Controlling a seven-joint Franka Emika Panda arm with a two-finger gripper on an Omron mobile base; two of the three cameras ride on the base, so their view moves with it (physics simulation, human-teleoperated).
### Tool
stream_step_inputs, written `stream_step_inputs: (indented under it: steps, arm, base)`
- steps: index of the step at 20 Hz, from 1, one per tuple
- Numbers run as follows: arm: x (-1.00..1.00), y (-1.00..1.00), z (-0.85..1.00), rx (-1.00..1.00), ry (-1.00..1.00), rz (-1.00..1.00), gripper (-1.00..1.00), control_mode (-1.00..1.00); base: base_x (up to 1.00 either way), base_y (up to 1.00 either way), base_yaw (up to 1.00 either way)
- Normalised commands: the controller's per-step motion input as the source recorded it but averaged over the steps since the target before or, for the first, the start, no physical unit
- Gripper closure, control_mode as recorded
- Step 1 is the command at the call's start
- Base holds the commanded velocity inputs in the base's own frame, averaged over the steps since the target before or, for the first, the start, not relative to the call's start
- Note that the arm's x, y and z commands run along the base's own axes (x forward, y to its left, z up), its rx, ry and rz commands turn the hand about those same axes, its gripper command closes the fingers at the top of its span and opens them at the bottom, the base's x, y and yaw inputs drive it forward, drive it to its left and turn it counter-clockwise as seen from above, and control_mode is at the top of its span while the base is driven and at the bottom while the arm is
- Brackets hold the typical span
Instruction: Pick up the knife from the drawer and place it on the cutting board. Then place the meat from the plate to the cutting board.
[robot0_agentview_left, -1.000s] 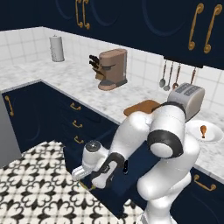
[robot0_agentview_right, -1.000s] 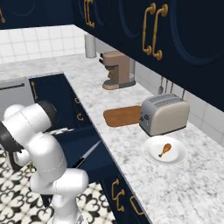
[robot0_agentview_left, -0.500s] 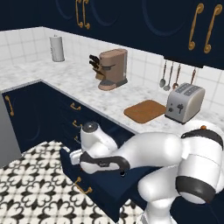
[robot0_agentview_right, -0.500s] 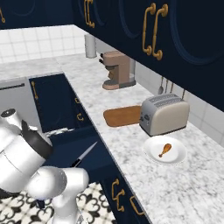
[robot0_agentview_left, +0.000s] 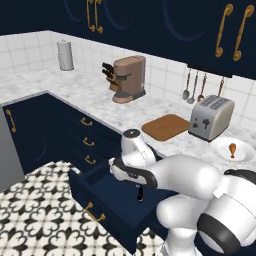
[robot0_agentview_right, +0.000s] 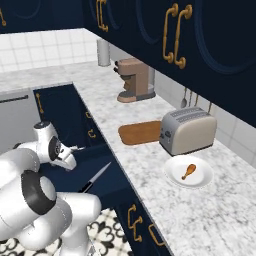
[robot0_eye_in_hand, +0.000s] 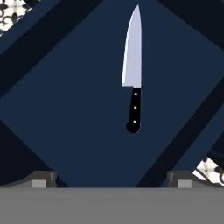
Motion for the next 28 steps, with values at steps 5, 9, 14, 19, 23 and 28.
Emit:
stream_step_inputs:
  steps: [5,9,14,19,23,28]
  arm:
    - [0.27,-0.62,-0.38,-0.02,0.10,-0.06,-1.00,-1.00]
    - [0.13,-0.46,-0.55,0.00,0.02,0.00,-1.00,-1.00]
    - [0.01,-0.12,-0.46,0.00,0.01,0.01,-1.00,-1.00]
    - [0.17,0.00,-0.18,-0.03,0.00,0.01,-1.00,-1.00]
    - [0.16,0.00,-0.32,-0.04,0.00,0.00,-1.00,-1.00]
    - [0.32,0.00,-0.30,-0.01,0.03,0.01,-1.00,-1.00]
  base:
    - [0.00,0.00,0.00]
    - [0.00,0.00,0.00]
    - [0.00,0.00,0.00]
    - [0.00,0.00,0.00]
    - [0.00,0.00,0.00]
    - [0.00,0.00,0.00]
